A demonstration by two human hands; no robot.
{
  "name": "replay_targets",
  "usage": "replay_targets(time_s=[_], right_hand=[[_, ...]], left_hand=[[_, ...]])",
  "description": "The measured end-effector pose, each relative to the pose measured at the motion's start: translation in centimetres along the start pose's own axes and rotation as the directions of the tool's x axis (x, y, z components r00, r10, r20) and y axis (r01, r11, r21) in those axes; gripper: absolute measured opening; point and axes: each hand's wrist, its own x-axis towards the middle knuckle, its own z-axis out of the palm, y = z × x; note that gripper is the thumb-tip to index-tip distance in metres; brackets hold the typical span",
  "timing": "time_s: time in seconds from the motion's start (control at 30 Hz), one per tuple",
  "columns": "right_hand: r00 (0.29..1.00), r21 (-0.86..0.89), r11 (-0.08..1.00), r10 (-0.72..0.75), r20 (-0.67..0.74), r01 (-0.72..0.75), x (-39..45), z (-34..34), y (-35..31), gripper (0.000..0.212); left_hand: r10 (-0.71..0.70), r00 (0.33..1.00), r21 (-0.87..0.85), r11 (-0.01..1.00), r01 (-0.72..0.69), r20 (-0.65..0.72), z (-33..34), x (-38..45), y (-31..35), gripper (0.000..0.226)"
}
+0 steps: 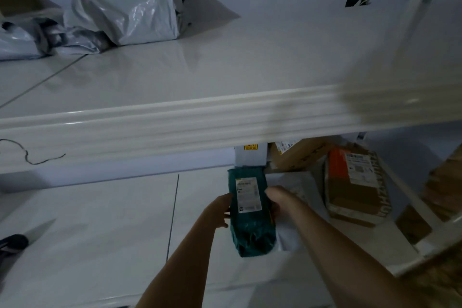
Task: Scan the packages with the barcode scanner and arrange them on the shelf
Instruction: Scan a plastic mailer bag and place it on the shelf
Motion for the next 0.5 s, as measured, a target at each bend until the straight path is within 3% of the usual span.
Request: replay_targets(time_s=[0.2, 0.37, 0.5], right_hand=[[0.998, 0.094, 0.994, 0.058, 0.009, -0.058, 0.9, -0.3, -0.1, 0.030], [0.996, 0.103, 0.994, -0.047, 0.081, 0.038, 0.4, 0.2, -0.5, 0.033], [0.966, 0.346, 0.935, -0.159, 0.202, 0.081, 0.0, 0.9, -0.3, 0.038]], left_hand=[[0.012, 0.994, 0.125, 0.992, 0.001, -0.109, -0.4, 1.6, 0.1, 0.045], [0.123, 0.992, 0.032, 0.992, -0.123, -0.020, -1.8, 0.6, 0.6, 0.026], [0.190, 0.981, -0.178, 0.967, -0.181, 0.034, -3.5, -1.4, 0.6, 0.050]])
